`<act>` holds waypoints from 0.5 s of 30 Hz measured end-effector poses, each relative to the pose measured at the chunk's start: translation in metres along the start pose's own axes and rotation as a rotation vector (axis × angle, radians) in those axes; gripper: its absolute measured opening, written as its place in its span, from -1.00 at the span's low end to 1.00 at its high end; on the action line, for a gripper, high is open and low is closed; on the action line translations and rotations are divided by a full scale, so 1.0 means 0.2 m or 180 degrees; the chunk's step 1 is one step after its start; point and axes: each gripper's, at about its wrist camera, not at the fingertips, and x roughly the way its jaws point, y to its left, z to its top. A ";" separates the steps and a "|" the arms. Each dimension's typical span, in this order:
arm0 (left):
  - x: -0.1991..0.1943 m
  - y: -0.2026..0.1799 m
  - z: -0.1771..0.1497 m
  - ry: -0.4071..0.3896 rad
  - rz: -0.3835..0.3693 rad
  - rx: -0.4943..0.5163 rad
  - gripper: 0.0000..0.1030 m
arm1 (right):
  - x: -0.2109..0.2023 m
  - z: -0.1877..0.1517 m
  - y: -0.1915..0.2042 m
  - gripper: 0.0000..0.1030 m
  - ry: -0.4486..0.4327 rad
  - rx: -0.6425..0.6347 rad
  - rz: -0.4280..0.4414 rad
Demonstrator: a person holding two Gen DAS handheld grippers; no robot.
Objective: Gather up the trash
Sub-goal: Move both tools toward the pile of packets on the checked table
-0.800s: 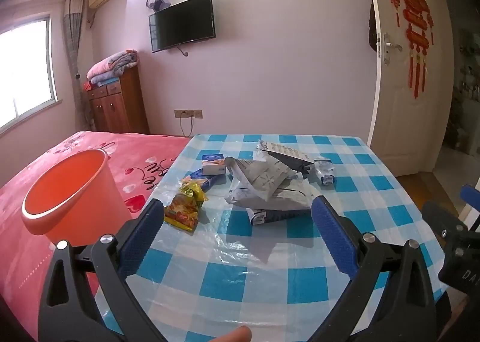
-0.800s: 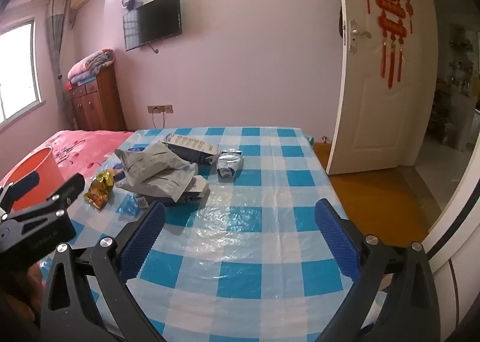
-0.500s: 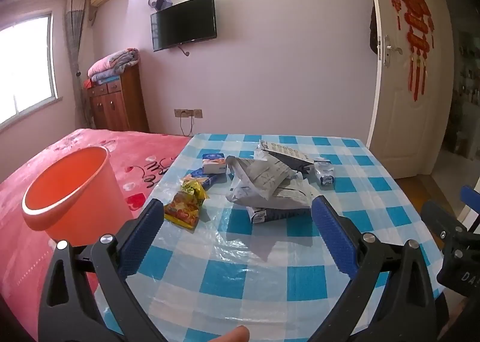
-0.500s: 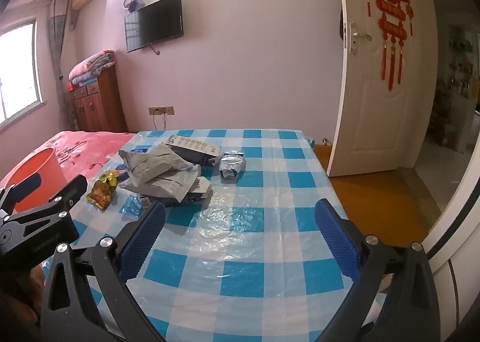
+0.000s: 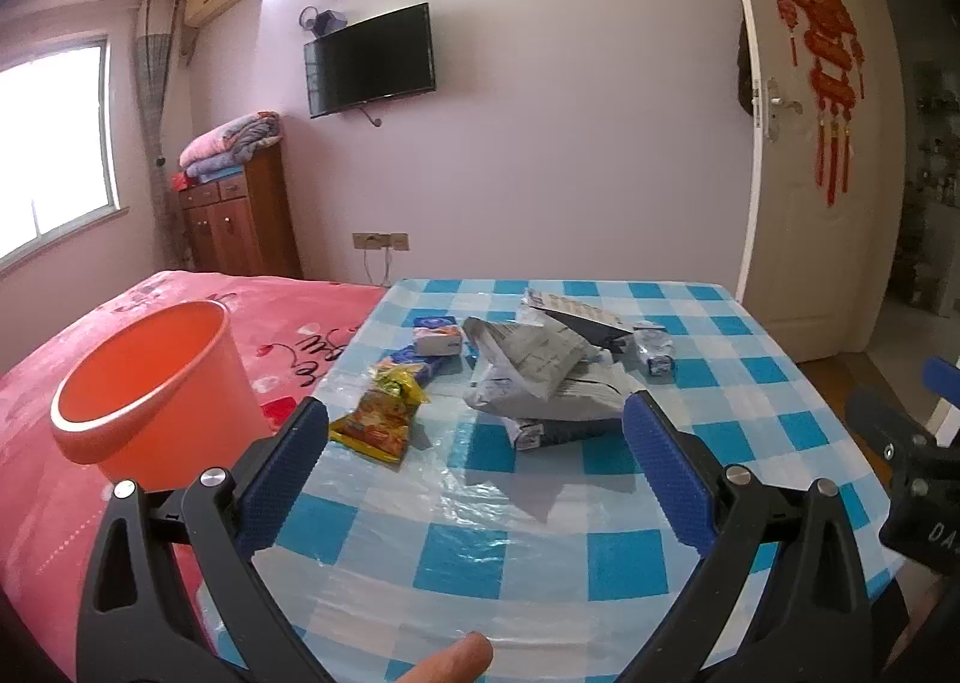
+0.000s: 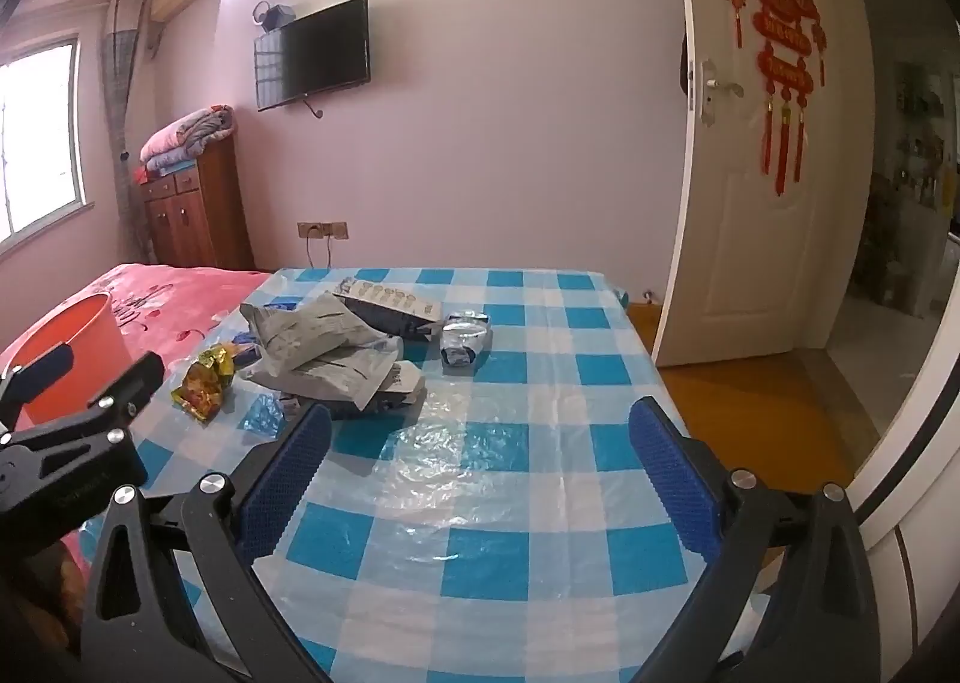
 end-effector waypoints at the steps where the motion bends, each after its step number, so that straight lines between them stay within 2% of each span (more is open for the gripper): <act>1: 0.00 0.00 -0.01 0.0007 -0.0029 -0.0009 0.92 | 0.00 0.00 0.00 0.91 0.0000 0.0000 0.0000; 7: 0.01 0.04 -0.05 -0.0075 -0.0090 -0.0317 0.92 | 0.01 -0.01 0.00 0.91 -0.0069 -0.0007 -0.0036; 11: 0.00 0.04 -0.06 -0.0188 -0.0016 -0.0251 0.92 | 0.01 -0.02 0.00 0.91 -0.0078 0.0001 -0.0041; 15: 0.01 0.04 -0.08 -0.0192 -0.0081 -0.0223 0.92 | 0.02 -0.02 0.00 0.91 -0.0103 0.0003 -0.0025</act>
